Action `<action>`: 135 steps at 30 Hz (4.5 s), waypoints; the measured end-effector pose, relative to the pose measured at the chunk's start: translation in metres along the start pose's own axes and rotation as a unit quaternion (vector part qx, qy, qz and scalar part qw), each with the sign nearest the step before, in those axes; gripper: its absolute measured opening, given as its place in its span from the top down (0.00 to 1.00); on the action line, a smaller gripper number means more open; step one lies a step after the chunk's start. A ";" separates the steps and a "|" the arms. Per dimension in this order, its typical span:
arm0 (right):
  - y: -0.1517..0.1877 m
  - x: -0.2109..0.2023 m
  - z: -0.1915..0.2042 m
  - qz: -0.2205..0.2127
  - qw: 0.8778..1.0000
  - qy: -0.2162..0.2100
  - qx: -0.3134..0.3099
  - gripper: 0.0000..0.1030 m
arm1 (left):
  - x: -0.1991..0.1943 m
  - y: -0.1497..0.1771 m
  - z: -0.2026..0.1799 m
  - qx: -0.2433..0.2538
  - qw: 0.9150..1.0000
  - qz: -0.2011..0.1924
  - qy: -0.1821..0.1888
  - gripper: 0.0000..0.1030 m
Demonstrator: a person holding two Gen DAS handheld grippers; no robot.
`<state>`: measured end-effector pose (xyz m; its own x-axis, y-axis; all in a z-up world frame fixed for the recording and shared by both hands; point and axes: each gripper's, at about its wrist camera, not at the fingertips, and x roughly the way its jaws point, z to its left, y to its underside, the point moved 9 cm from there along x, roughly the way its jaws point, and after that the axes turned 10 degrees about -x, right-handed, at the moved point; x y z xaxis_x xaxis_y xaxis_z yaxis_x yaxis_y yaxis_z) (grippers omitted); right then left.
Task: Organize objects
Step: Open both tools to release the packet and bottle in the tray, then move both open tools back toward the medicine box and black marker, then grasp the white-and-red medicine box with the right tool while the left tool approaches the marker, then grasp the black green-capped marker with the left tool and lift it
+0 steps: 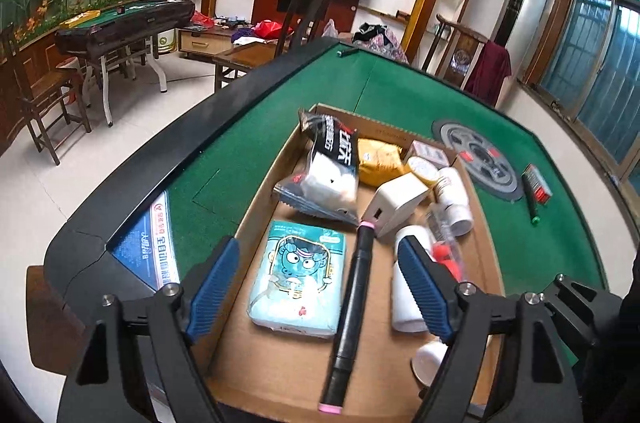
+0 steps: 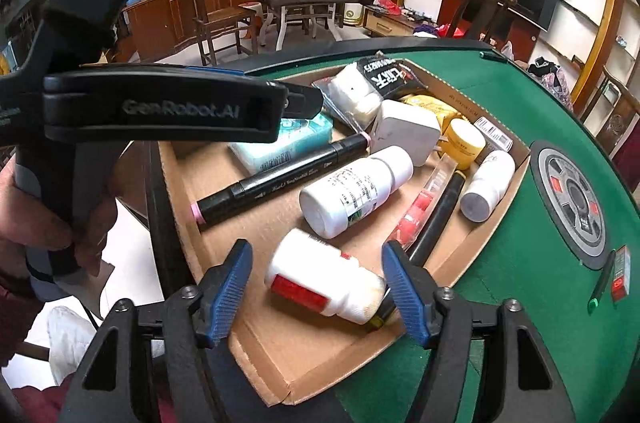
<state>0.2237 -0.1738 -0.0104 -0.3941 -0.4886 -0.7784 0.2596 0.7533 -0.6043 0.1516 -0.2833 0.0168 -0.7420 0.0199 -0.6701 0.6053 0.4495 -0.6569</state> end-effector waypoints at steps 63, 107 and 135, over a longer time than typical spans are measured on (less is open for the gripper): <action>0.207 -0.097 -0.403 0.004 0.888 0.208 0.411 0.08 | 0.047 0.050 -0.215 0.138 0.984 0.092 0.067 0.16; 0.228 -0.055 -0.427 0.055 0.885 0.205 0.415 0.71 | 0.219 0.088 -0.400 0.303 0.940 0.134 0.077 0.86; 0.028 -0.037 -0.198 -0.055 0.961 -0.004 0.269 0.71 | 0.023 -0.010 -0.093 0.097 0.995 0.032 -0.011 0.86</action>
<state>0.0710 -0.0473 0.0350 -0.4387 -0.5572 -0.7050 0.6368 0.3608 -0.6814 0.1021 -0.2047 0.0403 -0.6952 0.0222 -0.7185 0.6965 0.2680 -0.6657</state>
